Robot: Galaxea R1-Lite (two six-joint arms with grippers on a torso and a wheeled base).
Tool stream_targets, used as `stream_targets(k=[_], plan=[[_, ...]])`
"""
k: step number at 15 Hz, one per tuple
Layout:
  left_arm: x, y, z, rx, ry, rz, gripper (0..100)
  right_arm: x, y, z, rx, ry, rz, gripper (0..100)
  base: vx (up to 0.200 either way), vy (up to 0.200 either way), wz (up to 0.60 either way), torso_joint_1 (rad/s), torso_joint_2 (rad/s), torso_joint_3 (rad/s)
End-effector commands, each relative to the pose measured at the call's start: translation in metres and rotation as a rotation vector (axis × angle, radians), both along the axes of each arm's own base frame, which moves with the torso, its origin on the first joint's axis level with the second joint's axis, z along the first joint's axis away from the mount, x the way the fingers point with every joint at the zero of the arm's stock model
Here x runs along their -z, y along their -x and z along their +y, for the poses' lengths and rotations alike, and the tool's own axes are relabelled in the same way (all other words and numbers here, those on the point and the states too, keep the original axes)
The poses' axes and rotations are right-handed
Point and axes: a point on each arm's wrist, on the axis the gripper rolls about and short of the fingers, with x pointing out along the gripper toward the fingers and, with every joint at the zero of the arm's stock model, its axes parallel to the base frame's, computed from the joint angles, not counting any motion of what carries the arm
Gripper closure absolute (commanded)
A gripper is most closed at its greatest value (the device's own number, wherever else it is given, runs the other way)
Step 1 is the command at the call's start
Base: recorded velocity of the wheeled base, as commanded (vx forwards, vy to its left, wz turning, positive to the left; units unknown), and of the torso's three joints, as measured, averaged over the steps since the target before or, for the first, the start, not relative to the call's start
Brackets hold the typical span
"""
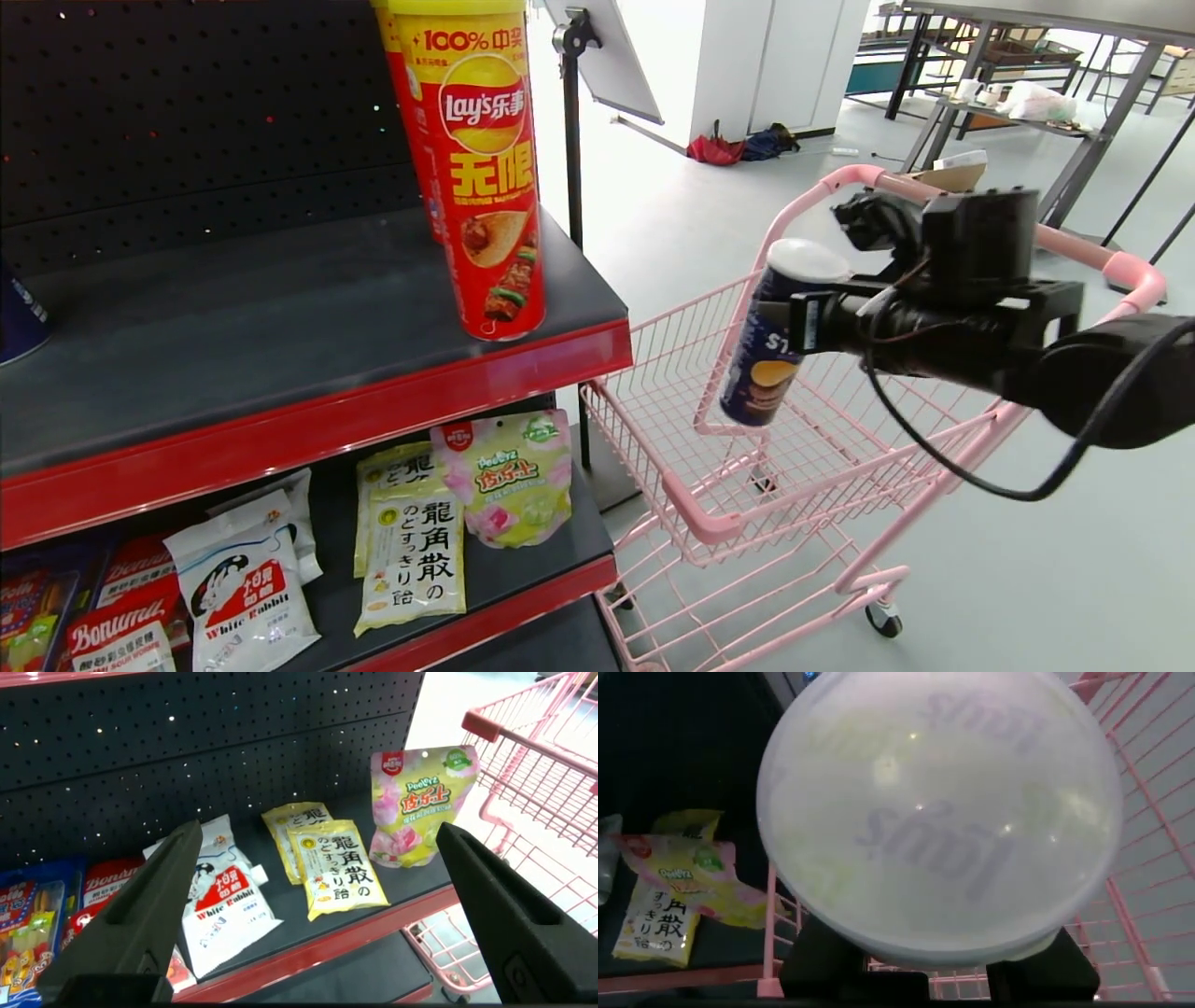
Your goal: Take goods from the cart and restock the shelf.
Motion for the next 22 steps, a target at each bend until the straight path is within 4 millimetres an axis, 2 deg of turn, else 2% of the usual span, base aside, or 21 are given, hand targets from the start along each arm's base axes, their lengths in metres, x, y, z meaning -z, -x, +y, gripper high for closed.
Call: stream_targets(k=[1, 3, 4, 6, 8, 9, 11, 16, 18, 22], plan=[[0.0, 0.0, 0.0, 0.0, 0.001, 0.001, 0, -0.081, 0.074, -0.037, 0.101, 0.021, -0.12, 100, 0.0, 0.0, 0.0, 0.0, 0.0, 0.0], [0.0, 0.0, 0.0, 0.0, 0.001, 0.0, 0, -0.099, 0.145, -0.063, 0.232, 0.092, -0.098, 100, 0.0, 0.0, 0.0, 0.0, 0.0, 0.0], [0.0, 0.0, 0.0, 0.0, -0.001, 0.001, 0, -0.098, 0.181, -0.076, 0.24, 0.123, -0.065, 100, 0.0, 0.0, 0.0, 0.0, 0.0, 0.0], [0.0, 0.0, 0.0, 0.004, -0.001, 0.0, 0, -0.065, 0.248, -0.105, 0.255, 0.117, -0.052, 100, 0.0, 0.0, 0.0, 0.0, 0.0, 0.0], [0.0, 0.0, 0.0, 0.004, 0.001, 0.0, 0, -0.028, 0.287, -0.124, 0.372, 0.176, -0.066, 100, 0.0, 0.0, 0.0, 0.0, 0.0, 0.0], [0.0, 0.0, 0.0, 0.004, 0.001, 0.0, 0, -0.021, 0.298, -0.127, 0.385, 0.189, -0.057, 100, 0.0, 0.0, 0.0, 0.0, 0.0, 0.0], [0.0, 0.0, 0.0, 0.004, 0.001, 0.0, 0, -0.016, 0.304, -0.129, 0.408, 0.199, -0.036, 100, 0.0, 0.0, 0.0, 0.0, 0.0, 0.0], [0.0, 0.0, 0.0, 0.004, -0.001, 0.0, 0, -0.01, 0.306, -0.13, 0.414, 0.207, -0.028, 100, 0.0, 0.0, 0.0, 0.012, -0.04, -0.027], [0.0, 0.0, 0.0, 0.004, 0.001, 0.001, 0, -0.003, 0.31, -0.131, 0.406, 0.226, -0.028, 100, 0.0, 0.0, 0.0, 0.115, -0.4, -0.264], [0.0, 0.0, 0.0, 0.004, 0.001, 0.001, 0, -0.003, 0.31, -0.131, 0.4, 0.235, -0.034, 100, 0.0, 0.0, 0.0, 0.171, -0.53, -0.345]])
